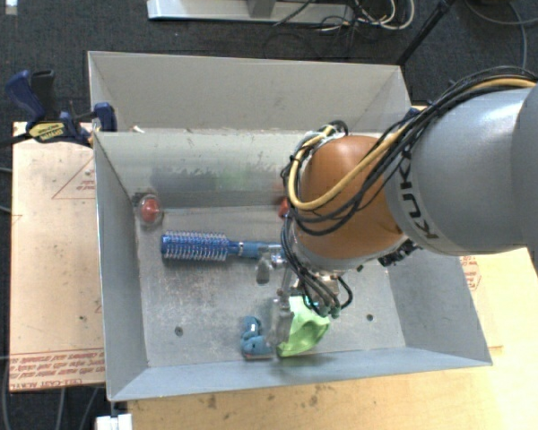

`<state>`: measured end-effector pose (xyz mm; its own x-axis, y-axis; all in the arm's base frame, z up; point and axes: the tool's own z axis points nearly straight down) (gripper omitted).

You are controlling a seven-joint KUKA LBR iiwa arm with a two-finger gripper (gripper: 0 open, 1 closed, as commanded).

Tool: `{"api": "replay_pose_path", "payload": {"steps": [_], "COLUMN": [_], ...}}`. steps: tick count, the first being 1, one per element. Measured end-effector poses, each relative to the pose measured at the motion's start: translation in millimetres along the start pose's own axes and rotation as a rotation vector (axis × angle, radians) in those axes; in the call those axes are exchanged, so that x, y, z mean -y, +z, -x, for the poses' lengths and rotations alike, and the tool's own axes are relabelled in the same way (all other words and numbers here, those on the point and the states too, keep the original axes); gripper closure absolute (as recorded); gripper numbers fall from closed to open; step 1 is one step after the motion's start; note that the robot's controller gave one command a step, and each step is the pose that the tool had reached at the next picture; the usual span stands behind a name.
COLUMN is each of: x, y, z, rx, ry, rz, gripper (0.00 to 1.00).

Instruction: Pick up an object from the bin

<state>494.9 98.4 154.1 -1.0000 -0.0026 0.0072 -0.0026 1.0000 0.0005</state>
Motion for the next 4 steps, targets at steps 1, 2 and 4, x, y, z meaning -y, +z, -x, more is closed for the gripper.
{"api": "replay_pose_path", "payload": {"steps": [1,2,4], "x": [27.0,25.2,30.4], "y": [81.5,83.8,83.9], "z": [-10.5,30.8,6.5], "rx": [0.028,0.01,0.008], "ry": [-0.257,-0.834,-0.855], "rz": [0.001,-0.002,-0.001], "gripper": [0.0,0.0,1.0]}}
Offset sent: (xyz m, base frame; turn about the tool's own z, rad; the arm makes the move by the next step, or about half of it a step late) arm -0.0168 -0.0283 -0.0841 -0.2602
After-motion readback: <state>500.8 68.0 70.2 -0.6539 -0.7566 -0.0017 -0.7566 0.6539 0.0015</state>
